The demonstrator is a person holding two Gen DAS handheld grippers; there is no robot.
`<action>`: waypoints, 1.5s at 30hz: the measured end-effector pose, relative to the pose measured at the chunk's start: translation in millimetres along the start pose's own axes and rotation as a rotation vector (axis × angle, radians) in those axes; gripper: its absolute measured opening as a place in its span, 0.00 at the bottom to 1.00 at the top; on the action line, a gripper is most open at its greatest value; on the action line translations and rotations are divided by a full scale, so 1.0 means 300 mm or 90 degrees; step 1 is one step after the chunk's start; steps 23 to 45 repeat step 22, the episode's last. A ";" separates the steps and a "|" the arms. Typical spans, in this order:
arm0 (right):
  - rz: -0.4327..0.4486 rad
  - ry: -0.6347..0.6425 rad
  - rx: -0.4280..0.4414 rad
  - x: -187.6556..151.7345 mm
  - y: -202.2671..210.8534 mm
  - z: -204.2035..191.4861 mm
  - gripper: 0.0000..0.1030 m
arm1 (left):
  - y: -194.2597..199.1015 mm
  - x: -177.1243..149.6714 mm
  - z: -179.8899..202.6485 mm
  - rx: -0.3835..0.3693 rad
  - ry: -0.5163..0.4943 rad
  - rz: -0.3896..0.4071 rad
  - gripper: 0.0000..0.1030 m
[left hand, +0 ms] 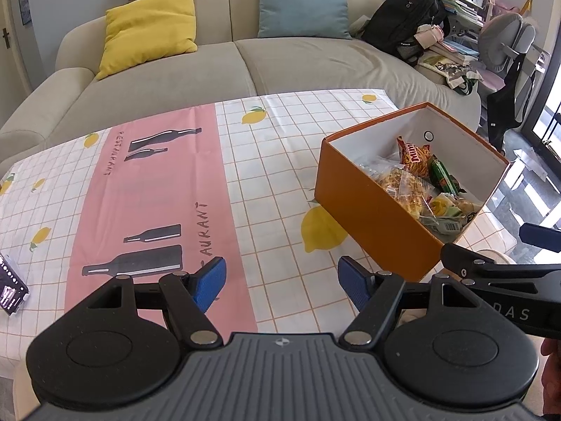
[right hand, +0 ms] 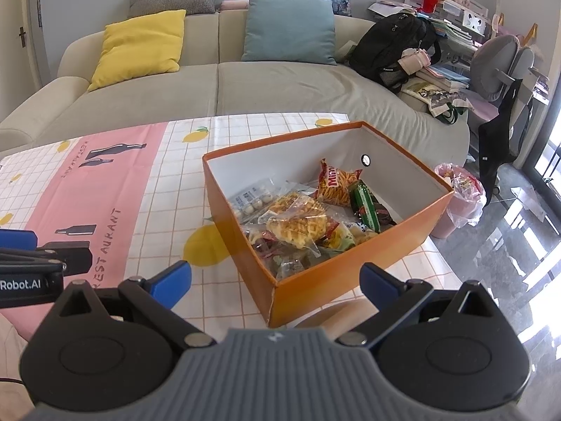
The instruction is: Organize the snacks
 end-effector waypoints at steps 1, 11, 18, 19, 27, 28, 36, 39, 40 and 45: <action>-0.001 0.000 0.000 -0.001 -0.002 0.000 0.97 | 0.001 -0.001 -0.002 -0.001 0.002 0.001 0.83; -0.004 0.000 0.003 -0.003 -0.004 -0.003 0.97 | 0.005 0.001 0.005 -0.002 -0.001 0.007 0.83; -0.008 0.002 0.006 -0.006 -0.005 -0.009 0.97 | 0.008 0.000 0.008 -0.002 -0.003 0.011 0.83; -0.008 0.002 0.007 -0.007 -0.005 -0.011 0.97 | 0.010 0.000 0.010 -0.002 -0.005 0.013 0.83; -0.011 0.002 0.007 -0.009 -0.007 -0.012 0.97 | 0.011 0.000 0.012 -0.003 -0.006 0.016 0.83; -0.011 0.002 0.007 -0.009 -0.007 -0.012 0.97 | 0.011 0.000 0.012 -0.003 -0.006 0.016 0.83; -0.011 0.002 0.007 -0.009 -0.007 -0.012 0.97 | 0.011 0.000 0.012 -0.003 -0.006 0.016 0.83; -0.011 0.002 0.007 -0.009 -0.007 -0.012 0.97 | 0.011 0.000 0.012 -0.003 -0.006 0.016 0.83; -0.011 0.002 0.007 -0.009 -0.007 -0.012 0.97 | 0.011 0.000 0.012 -0.003 -0.006 0.016 0.83; -0.011 0.002 0.007 -0.009 -0.007 -0.012 0.97 | 0.011 0.000 0.012 -0.003 -0.006 0.016 0.83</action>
Point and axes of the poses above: each gripper's, at about its wrist camera, not at the fingertips, and y roughly against the way its jaws point, z to its right, x to its top, the point moved 8 cm from there along -y, roughly the way its jaws point, and after that the axes turned 3 degrees about z, right-handed, at the moved point
